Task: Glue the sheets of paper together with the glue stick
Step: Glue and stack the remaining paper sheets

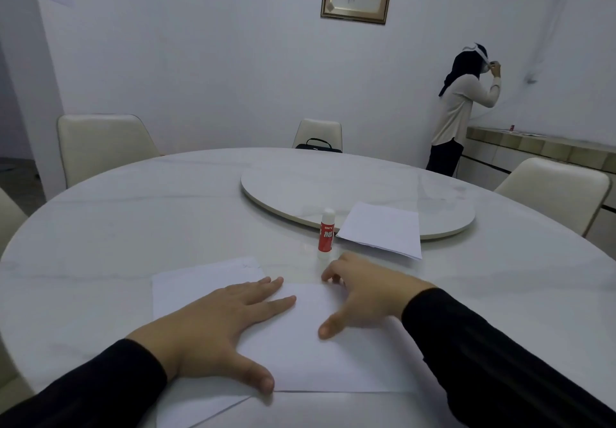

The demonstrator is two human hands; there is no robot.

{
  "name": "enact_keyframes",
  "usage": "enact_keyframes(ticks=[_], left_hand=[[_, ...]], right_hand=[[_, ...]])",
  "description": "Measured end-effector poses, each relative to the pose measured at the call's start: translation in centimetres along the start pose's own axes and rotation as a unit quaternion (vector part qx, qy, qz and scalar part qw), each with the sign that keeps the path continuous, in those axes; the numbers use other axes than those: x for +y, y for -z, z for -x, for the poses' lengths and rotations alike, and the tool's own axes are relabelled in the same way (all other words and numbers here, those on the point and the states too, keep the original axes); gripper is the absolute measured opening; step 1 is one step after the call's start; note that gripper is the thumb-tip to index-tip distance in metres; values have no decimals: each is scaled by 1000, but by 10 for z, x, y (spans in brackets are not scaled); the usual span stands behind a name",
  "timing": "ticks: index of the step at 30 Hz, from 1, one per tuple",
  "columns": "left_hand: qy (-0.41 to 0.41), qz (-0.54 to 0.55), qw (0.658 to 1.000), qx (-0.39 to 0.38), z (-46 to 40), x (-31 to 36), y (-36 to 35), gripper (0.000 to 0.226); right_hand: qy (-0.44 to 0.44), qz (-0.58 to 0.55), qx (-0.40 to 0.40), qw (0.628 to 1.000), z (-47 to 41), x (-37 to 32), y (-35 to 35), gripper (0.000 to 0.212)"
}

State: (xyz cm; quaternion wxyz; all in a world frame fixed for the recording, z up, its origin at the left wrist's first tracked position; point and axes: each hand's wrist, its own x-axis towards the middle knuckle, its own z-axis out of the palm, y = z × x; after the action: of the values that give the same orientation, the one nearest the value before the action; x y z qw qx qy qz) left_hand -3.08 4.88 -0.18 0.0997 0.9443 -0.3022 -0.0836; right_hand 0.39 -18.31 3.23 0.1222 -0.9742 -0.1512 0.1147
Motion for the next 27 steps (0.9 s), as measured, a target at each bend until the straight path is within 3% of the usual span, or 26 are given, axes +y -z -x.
enact_keyframes(ticks=[7,11,13,14,16,18,21,22,24,27], left_hand=[[-11,7,1000,19,-1,-5,-3,110],[-21,78,994,72,-3,-9,-4,110],[22,220,952,210,-15,-23,-7,95],[46,295,908,295,-22,-34,-9,88],[18,372,844,385,-22,-68,-22,90],[43,362,815,451,-24,-97,-38,103],[59,288,848,441,-17,-66,-19,81],[67,266,866,418,-16,-50,-12,72],[66,252,894,365,-8,-25,-11,67],[93,203,914,338,-9,-24,-11,73]], right_hand=[[-38,85,-90,992,-18,-20,19,71],[9,75,-16,997,-22,-10,20,28],[44,30,27,998,-16,0,26,17],[55,-7,42,998,-11,6,30,20],[65,-122,74,988,2,18,37,21],[73,-292,116,946,19,31,44,13],[88,-549,209,804,40,49,58,5],[81,-595,247,760,43,58,64,13],[49,-629,325,704,40,78,75,25],[-76,-616,423,660,16,110,77,21]])
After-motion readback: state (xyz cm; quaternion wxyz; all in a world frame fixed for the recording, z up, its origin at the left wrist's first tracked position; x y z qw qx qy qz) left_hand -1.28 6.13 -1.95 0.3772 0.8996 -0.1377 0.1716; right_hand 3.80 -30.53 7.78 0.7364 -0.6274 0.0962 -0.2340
